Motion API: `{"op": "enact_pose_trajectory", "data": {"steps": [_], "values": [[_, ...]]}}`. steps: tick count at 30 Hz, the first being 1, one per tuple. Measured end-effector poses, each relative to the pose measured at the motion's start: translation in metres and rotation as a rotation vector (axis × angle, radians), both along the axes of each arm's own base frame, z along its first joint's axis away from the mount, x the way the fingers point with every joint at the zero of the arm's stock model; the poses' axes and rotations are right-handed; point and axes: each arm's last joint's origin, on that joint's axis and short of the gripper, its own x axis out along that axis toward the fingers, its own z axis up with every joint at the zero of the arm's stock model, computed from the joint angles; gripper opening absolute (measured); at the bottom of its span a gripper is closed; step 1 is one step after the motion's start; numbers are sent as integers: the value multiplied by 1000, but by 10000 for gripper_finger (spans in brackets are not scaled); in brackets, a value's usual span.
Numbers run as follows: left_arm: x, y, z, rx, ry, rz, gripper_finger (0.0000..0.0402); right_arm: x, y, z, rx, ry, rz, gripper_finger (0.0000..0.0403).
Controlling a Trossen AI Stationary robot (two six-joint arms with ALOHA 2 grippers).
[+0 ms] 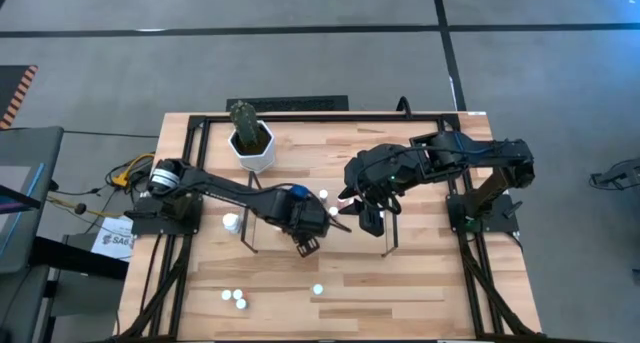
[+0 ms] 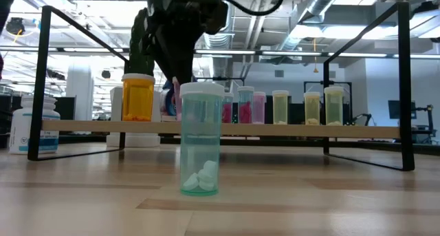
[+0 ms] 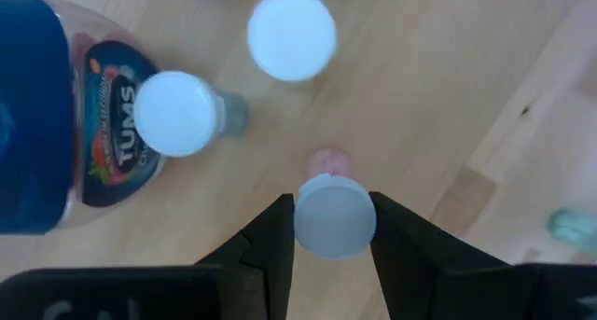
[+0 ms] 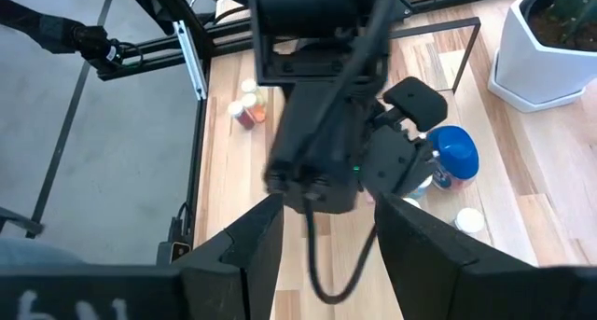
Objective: Pick and place medicine bottles onto shelf by color
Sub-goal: Put the pink pill bottle on the shelf, then put the white pill bottle on the shelf
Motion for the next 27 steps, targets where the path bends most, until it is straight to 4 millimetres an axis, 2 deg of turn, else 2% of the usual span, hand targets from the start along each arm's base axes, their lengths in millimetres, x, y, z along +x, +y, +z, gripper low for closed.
{"op": "enact_pose_trajectory", "data": {"steps": [9, 20, 27], "values": [[-3, 12, -1, -31, 65, 7, 110, 0, 0, 0, 0, 0, 0, 193], [0, 12, -1, -63, 38, 59, 168, 0, 0, 0, 0, 0, 0, 192], [4, 12, 23, -41, 3, 87, 207, 0, 0, 0, 0, 0, 0, 189]]}}
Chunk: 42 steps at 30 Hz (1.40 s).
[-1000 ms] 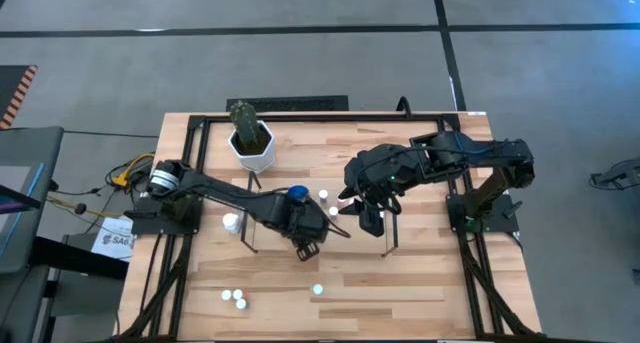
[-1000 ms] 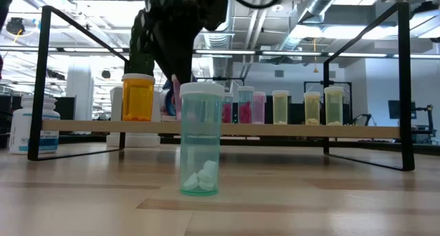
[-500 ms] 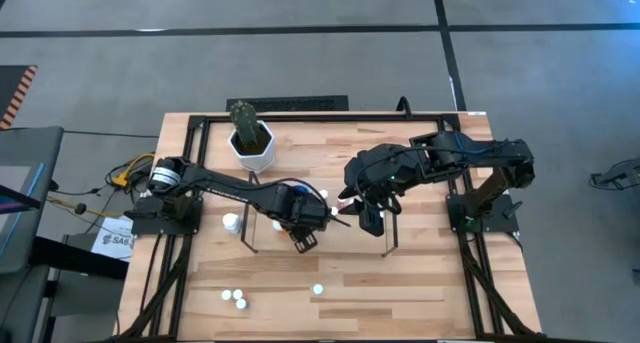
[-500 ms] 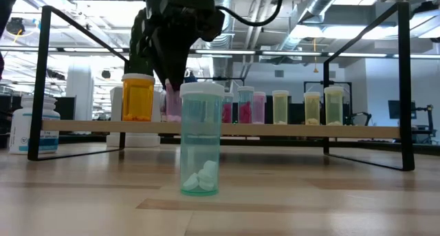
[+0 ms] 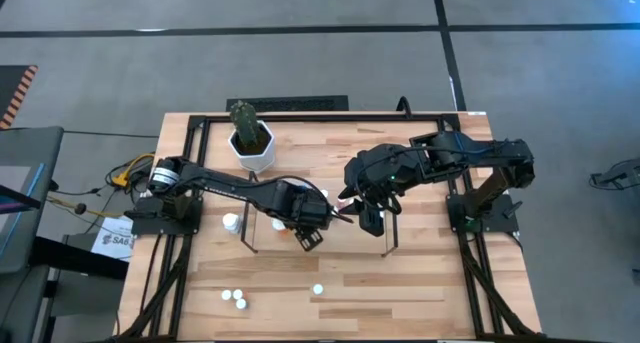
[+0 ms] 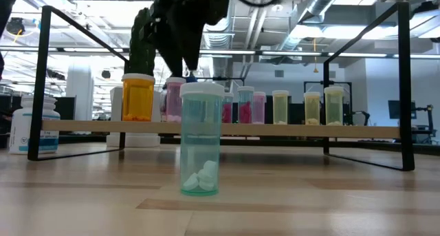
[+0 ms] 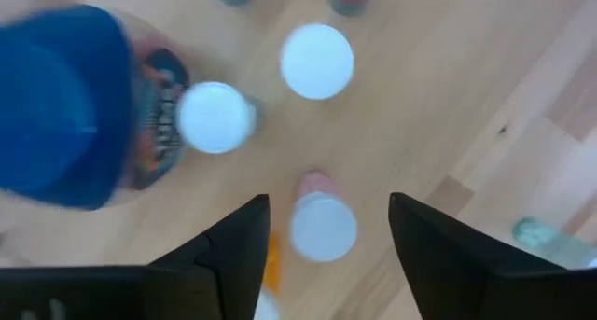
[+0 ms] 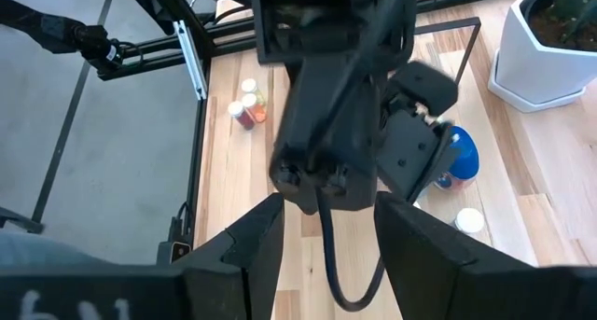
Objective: Pick and place medicine bottles onto shelf by color
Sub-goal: Put the white pill bottle on the shelf
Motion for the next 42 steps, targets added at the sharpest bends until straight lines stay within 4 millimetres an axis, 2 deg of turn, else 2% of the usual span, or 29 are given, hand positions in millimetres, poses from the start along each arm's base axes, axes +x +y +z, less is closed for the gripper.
{"op": "enact_pose_trajectory", "data": {"steps": [8, 15, 19, 23, 28, 33, 38, 42], "values": [[-5, -4, 46, 60, -3, -22, 215, 0, 0, 0, 0, 0, 0, 192], [-26, -18, 87, 179, 17, -47, 215, 0, 0, 0, 0, 0, 0, 187], [-48, -29, 96, 222, -12, -1, 222, 0, 0, 0, 1, -3, 0, 188], [-91, -34, 104, 202, -37, 38, 246, 1, 0, 1, 3, -14, 0, 189], [-154, -28, 98, 151, -64, 171, 269, 1, 0, 1, 3, -13, 0, 187], [-209, -17, 80, 81, -100, 377, 271, 1, 0, 1, 3, -13, 0, 189], [-240, -8, 59, 10, -91, 499, 266, 1, 0, 1, 3, -12, 0, 188], [-250, -5, 42, -12, -96, 559, 266, 1, 0, 1, 3, -12, 0, 187]]}}
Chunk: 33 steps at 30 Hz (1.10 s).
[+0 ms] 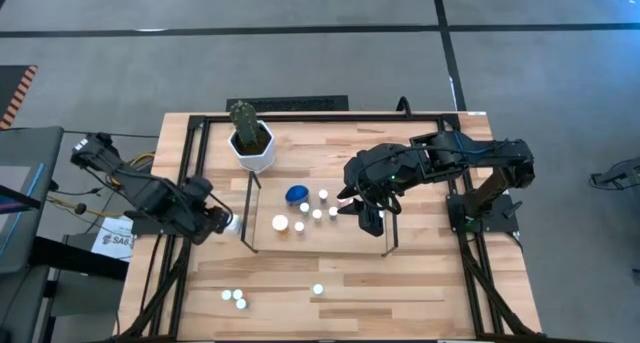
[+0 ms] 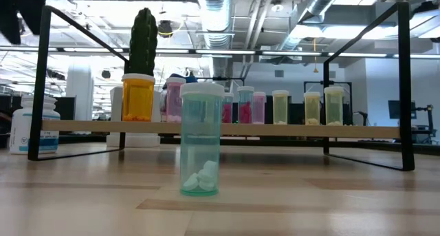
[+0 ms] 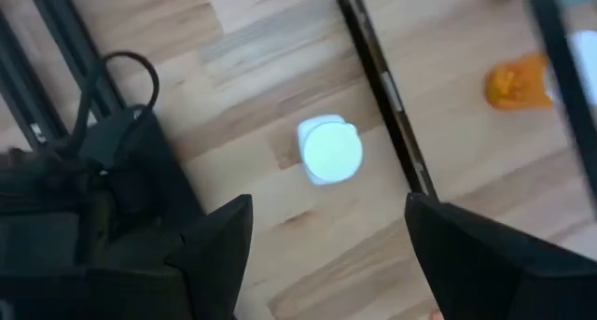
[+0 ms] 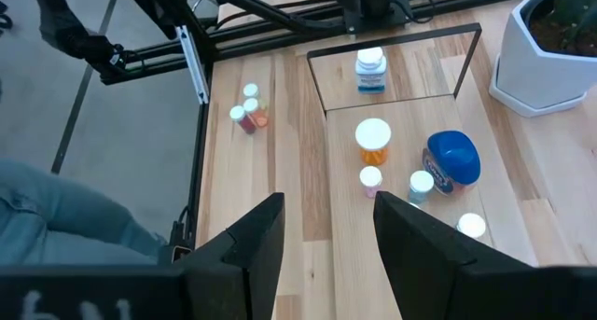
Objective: Pick and place medicine bottles onto shelf by color
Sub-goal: Put the white pill bottle on the shelf
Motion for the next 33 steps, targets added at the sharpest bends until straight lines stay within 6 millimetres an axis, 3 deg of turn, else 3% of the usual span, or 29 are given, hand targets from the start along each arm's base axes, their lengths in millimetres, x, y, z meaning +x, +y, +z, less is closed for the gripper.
{"op": "enact_pose_trajectory", "data": {"steps": [10, 13, 27, 33], "values": [[1, 4, -41, -37, -35, 227, 265, 0, 0, 0, 0, 0, 0, 188], [0, 6, -48, -21, -13, 212, 265, 0, 0, 0, 0, 0, 0, 187], [3, 15, -45, 154, 123, -695, 267, 0, 0, 0, 0, -1, 0, 187], [8, 15, -59, 180, 118, -835, 268, 0, 0, 0, 1, -6, 0, 186]]}}
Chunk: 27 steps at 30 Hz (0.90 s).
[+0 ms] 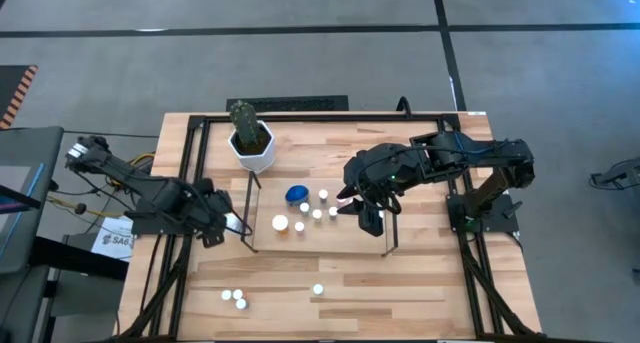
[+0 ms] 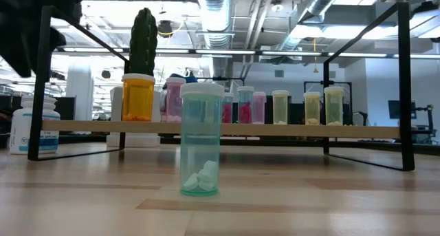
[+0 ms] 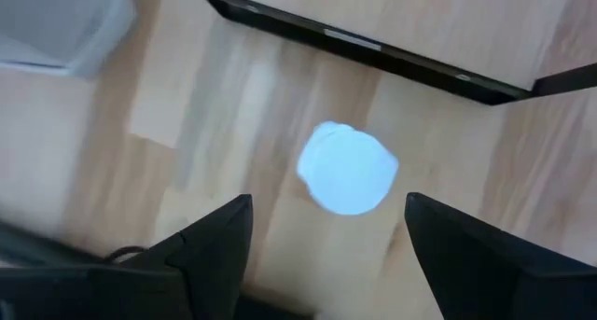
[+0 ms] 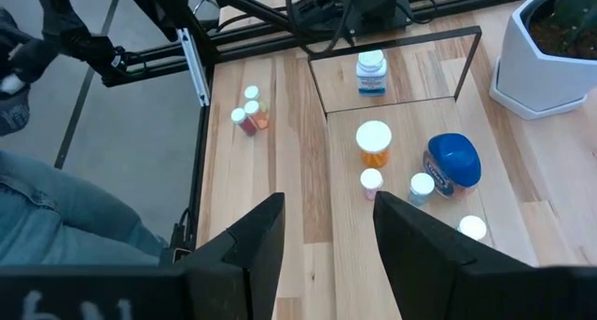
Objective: Pick and place medicine bottles onto shelf by color
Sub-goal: Put the white pill bottle on the shelf
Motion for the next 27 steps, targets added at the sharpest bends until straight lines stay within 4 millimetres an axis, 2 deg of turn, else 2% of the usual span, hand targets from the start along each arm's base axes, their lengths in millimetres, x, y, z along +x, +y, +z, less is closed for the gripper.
{"op": "enact_pose_trajectory", "data": {"steps": [14, 27], "values": [[5, -2, -28, -48, -39, 35, 268, 0, 0, 0, 0, 0, 0, 186], [5, -1, -45, -100, -82, 193, 268, 0, 0, 0, 0, 0, 0, 186]]}}
